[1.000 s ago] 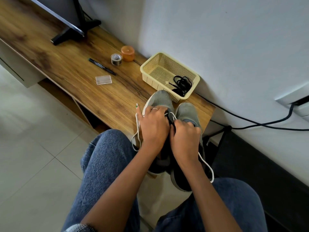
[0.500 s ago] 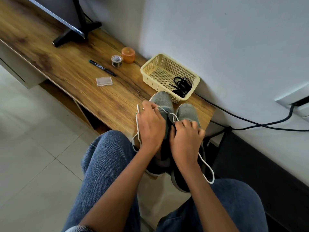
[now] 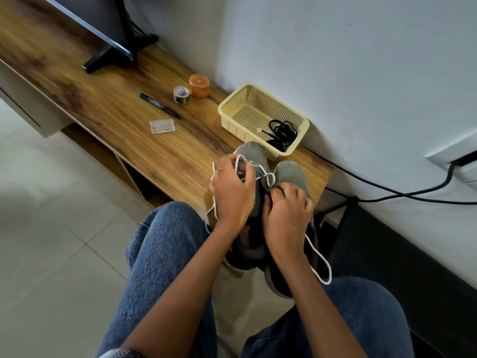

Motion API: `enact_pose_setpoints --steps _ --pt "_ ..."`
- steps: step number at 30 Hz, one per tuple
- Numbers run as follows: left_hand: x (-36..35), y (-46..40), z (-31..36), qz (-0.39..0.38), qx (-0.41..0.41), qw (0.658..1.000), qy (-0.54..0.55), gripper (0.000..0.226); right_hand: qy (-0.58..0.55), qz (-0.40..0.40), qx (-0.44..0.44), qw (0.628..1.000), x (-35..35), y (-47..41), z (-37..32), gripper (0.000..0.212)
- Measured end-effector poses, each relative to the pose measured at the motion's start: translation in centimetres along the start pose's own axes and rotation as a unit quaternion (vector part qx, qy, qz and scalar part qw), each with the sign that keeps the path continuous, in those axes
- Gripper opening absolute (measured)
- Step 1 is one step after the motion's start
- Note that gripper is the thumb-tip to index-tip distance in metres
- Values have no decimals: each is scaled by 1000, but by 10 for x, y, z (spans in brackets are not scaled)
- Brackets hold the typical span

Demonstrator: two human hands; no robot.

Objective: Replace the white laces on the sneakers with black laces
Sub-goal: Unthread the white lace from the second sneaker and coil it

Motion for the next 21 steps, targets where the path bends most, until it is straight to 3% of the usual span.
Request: enact_pose_setpoints --steps 3,9,16,21 --pt "-3 -1 0 -47 -55 989 -126 22 -8 0 3 1000 0 0 2 9" --pt "-6 4 2 -38 -122 960 -250 25 -6 0 14 1000 -1 0 3 7" --pt "-5 2 3 -40 -132 949 -283 21 -6 0 11 1000 -2 0 4 5" --pt "-6 1 4 -31 -106 968 -224 23 -23 -3 2 1000 0 2 3 7"
Point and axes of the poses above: each hand's wrist, its own y-axis away from the middle knuckle, its own x-axis out of the back of the hand, z = x × y, the point moved 1 cm from there along -y, towards the middle knuckle, and after that the axes turned 10 degrees about -y, right-handed, at the moved point
